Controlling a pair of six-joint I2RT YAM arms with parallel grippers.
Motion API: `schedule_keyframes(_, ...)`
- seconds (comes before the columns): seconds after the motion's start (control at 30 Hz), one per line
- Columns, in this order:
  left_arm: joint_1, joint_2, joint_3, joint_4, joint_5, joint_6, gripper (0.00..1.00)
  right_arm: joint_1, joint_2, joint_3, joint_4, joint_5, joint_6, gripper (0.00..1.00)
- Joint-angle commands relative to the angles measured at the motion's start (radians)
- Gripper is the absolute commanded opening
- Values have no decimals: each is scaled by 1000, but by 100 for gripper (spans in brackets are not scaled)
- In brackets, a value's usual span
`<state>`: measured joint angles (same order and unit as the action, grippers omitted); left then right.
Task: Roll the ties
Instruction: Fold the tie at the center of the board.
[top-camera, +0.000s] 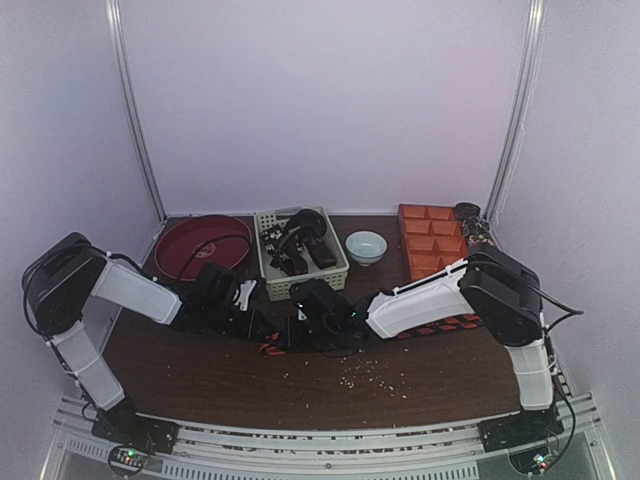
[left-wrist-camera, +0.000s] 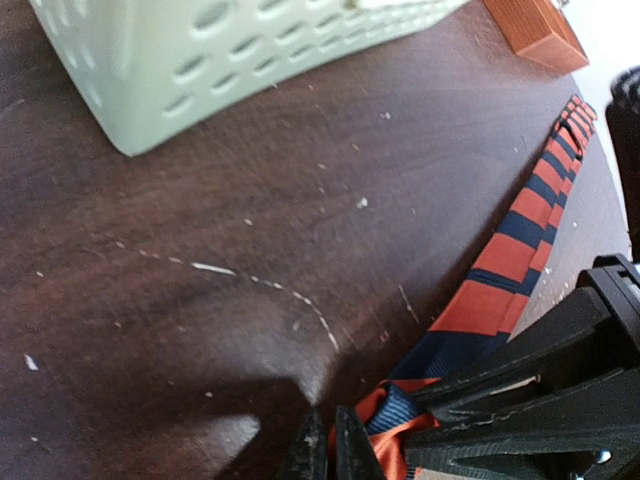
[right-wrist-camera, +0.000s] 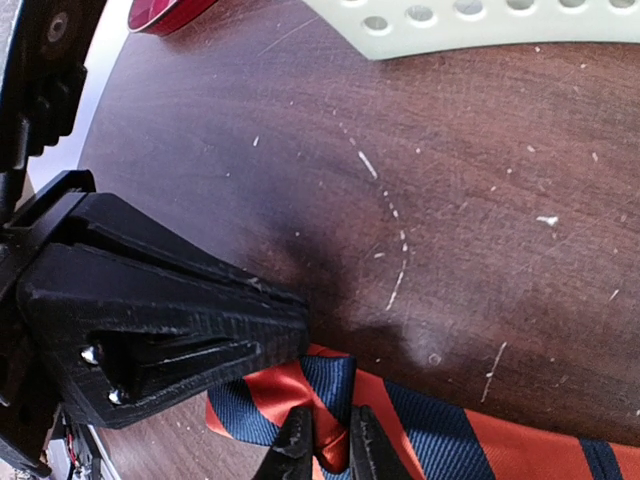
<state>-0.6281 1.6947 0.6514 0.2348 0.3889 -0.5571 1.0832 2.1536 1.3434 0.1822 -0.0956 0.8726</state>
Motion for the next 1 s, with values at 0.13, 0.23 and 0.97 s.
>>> schedule_keyframes(0.13,-6,5,23,-45,86,66,3,11,-49,-36,20,-7,7,15)
schedule_keyframes(0.23,-7,-3,21,-56,90,80,2,9,-55,-46,15,2,2,16)
schedule_keyframes(0.97,-12,51,108,-115,13,121,0,36,-101,-103,72,-51,-42,15)
